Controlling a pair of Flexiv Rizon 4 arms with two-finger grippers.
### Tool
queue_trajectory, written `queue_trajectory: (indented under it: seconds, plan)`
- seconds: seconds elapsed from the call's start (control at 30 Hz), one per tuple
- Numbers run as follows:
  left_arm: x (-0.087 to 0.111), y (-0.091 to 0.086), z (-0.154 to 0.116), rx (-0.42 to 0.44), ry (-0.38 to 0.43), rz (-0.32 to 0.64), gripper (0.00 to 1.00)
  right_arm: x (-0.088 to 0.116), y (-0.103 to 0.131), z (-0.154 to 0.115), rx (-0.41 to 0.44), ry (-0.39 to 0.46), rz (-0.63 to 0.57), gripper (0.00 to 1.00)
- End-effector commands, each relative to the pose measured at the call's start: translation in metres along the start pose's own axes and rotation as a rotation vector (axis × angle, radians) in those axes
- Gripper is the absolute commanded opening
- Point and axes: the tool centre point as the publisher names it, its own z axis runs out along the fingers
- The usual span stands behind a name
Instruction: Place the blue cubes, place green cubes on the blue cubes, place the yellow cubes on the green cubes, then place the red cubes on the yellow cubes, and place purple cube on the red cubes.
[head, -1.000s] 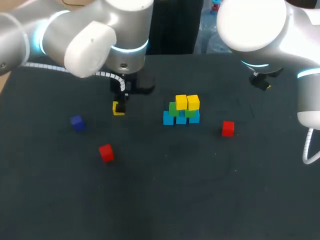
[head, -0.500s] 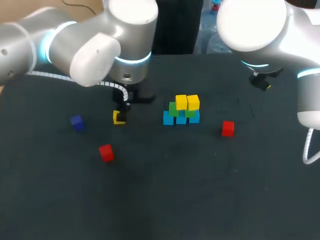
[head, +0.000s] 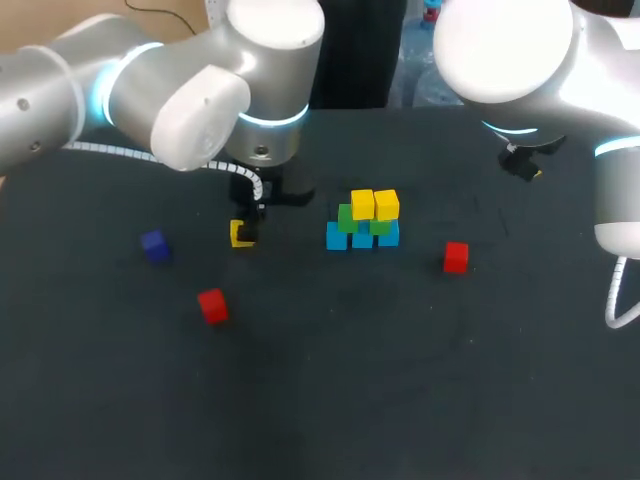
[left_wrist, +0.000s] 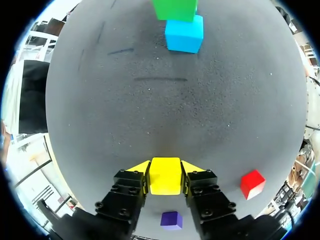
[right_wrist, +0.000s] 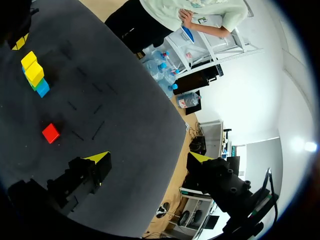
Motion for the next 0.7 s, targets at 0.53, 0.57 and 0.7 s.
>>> queue_trajectory:
  seconds: [0.53,0.57,0.7]
  plan:
    - [-0.001,0.0019,-0.0002,0.003,0.004,0.001,1.0,0.0012,-0.0001,0.0005,0.001,-0.004,0.001,1.0]
    - [-0.001,0.0019,-0.0002,0.003,0.004,0.001,1.0,0.0012,-0.0001,0.0005,0.001,-0.004,0.001,1.0]
    - [-0.001,0.0019,-0.0002,0.003,0.004,0.001,1.0,0.0012,-0.0001,0.0005,0.001,-0.004,0.001,1.0]
